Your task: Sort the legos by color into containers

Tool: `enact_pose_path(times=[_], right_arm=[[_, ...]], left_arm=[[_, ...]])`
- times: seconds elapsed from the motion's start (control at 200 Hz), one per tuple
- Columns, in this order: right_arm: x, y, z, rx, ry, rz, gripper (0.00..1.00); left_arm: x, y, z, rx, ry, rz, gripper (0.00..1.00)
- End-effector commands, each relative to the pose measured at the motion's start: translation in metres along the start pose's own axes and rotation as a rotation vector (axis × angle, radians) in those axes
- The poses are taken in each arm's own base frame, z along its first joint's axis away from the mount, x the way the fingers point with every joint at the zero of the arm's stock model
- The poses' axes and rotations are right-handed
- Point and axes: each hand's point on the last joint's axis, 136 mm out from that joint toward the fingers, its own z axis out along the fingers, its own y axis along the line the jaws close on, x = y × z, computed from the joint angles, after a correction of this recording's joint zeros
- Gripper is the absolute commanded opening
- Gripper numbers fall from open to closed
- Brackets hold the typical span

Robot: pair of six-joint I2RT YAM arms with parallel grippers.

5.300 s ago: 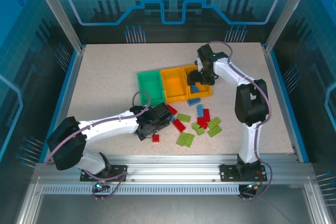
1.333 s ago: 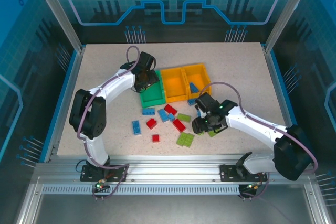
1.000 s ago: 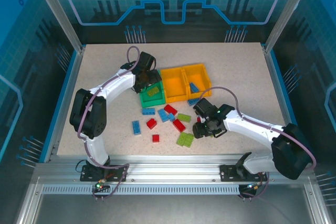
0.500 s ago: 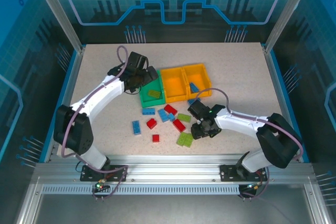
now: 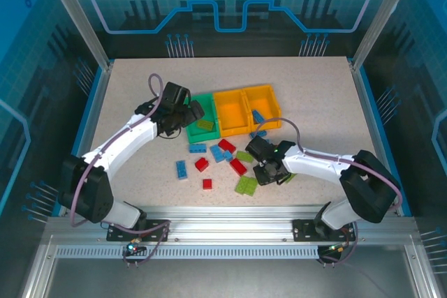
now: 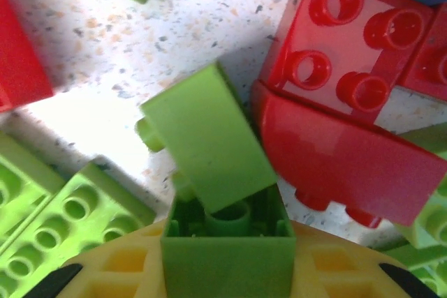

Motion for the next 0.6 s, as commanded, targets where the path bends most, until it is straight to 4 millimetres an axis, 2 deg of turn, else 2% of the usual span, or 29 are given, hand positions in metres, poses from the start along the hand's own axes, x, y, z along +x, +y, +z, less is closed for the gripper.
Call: enact_pose_path(times=[0.0, 0.075, 0.08, 0.205, 0.36, 0.48, 0.595], right_arm=[[-0.012, 0.007, -0.028, -0.013, -0.065, 0.004, 0.31], [-0.014, 0.011, -0.043, -0.036, -0.088, -0.003, 0.30], [-0.021, 0.014, -0.049, -0.049, -0.107, -0.002, 0.30], [-0.045, 0.033, -0.087, -0.152, -0.204, -0.032, 0.30], [-0.087, 0.065, -0.123, -0.283, -0.304, -0.061, 0.31], [-0.125, 0.092, -0.135, -0.387, -0.333, -0.041, 0.31], [-0.161, 0.115, -0.132, -0.441, -0.299, 0.000, 0.31]], left_arm=[[0.007, 0.013, -0.005, -0.025, -0.001, 0.012, 0.96], [0.012, 0.022, -0.006, -0.042, 0.000, 0.013, 0.96], [0.012, 0.023, -0.006, -0.044, 0.001, 0.013, 0.96], [0.021, 0.037, -0.009, -0.057, 0.000, 0.001, 0.96], [0.035, 0.056, -0.014, -0.071, 0.004, -0.013, 0.96], [0.047, 0.073, -0.015, -0.098, 0.015, -0.009, 0.96], [0.059, 0.085, -0.018, -0.108, 0.026, -0.009, 0.97]])
